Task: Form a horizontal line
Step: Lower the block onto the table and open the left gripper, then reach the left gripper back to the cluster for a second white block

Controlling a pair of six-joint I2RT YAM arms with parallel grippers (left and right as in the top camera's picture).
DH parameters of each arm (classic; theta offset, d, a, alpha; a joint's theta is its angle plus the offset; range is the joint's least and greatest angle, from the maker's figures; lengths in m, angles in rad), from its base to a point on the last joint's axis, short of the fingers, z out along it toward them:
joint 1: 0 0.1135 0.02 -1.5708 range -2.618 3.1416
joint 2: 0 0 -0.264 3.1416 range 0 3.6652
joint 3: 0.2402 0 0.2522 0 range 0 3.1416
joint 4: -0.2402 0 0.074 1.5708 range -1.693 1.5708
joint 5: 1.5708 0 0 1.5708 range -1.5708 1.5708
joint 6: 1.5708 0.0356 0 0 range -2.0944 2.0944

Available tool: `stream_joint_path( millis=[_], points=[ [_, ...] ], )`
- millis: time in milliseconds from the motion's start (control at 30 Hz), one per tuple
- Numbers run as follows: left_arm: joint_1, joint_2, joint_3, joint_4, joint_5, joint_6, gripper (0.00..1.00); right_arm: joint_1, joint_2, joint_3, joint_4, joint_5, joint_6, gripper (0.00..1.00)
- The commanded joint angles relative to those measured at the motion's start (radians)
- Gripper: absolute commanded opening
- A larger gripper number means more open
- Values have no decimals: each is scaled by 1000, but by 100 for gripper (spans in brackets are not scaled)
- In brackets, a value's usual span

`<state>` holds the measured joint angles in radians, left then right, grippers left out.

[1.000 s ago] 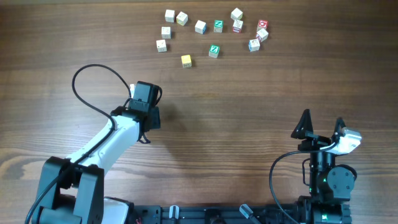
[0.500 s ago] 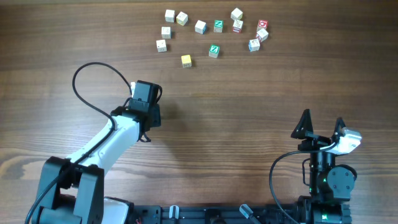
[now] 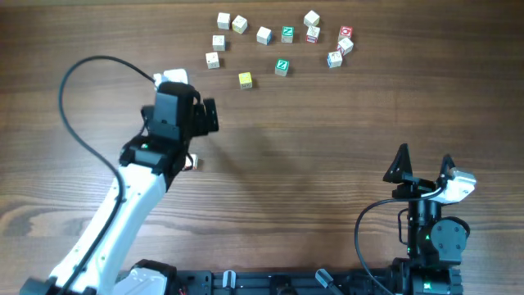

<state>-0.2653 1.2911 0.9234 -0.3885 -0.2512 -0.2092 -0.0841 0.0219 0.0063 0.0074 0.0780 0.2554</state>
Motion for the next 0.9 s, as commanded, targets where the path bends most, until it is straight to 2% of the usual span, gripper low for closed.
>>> stream_joint_path(
  millis=[0,100,200,467,567,700,867],
  points=[
    [8,-48,143,-2,49,47,100,-5,-4,-1,5,-16,-17,100],
    [8,-30,291,-44,53,51,100,-5,-4,-1,5,-16,-17,100],
    [8,23,434,-83,75,106,100,-5,-4,-1,5,-16,-17,100],
    [33,350,846,-215,81,105,100,-5,-4,-1,5,-16,-17,100],
    [42,512,991,-257,127,128,100,-5,-4,-1,5,-16,-17,100],
    [72,679,1079,-256,194,132,100,-5,-4,-1,5,-16,-17,100],
    [126,856,1086,-176,301,146,98,-5,-4,-1,5,-16,-17,100]
  ],
)
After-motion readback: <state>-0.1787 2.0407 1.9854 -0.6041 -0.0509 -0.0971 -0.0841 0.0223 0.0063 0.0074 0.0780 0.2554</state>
